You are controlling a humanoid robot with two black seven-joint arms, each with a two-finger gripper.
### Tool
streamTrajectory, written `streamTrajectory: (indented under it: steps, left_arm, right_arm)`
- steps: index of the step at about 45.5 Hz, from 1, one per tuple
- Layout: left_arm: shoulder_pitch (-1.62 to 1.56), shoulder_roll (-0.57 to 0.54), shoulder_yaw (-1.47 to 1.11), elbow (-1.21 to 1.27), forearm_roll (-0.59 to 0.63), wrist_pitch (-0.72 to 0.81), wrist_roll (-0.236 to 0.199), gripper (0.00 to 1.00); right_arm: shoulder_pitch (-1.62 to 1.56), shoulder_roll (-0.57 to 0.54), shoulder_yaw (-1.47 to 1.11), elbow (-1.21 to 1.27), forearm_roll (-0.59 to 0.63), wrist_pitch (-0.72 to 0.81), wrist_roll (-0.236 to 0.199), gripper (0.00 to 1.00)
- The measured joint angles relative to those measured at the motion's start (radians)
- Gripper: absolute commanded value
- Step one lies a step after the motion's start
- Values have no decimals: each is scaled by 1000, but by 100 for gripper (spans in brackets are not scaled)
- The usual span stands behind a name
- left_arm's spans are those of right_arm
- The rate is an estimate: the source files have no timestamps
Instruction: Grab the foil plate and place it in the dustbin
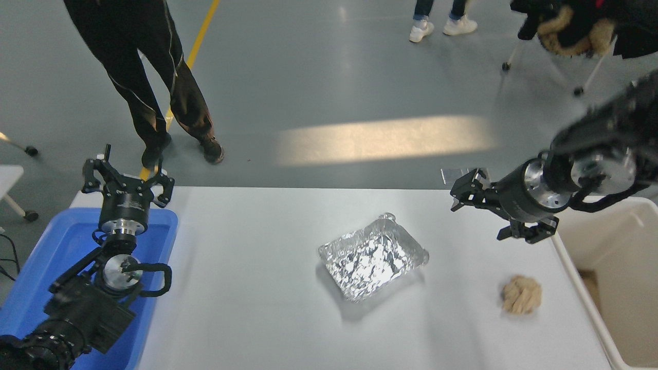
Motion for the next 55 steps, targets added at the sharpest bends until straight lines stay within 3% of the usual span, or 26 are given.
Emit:
streamTrajectory:
  steps: [8,20,43,55]
  left_arm:
    - [0,0,0,0,0,0,0,99]
    - [0,0,0,0,1,0,0,99]
    - [0,0,0,0,0,0,0,99]
    - [0,0,0,0,0,0,0,99]
  right_arm:
    - [-132,36,60,-29,116,-102,-8,91]
    - [-339,97,174,-128,177,-221,-15,91]
    - [-538,148,339,-328,192,-342,-23,90]
    - [-590,168,369,-424,177,-352,-39,84]
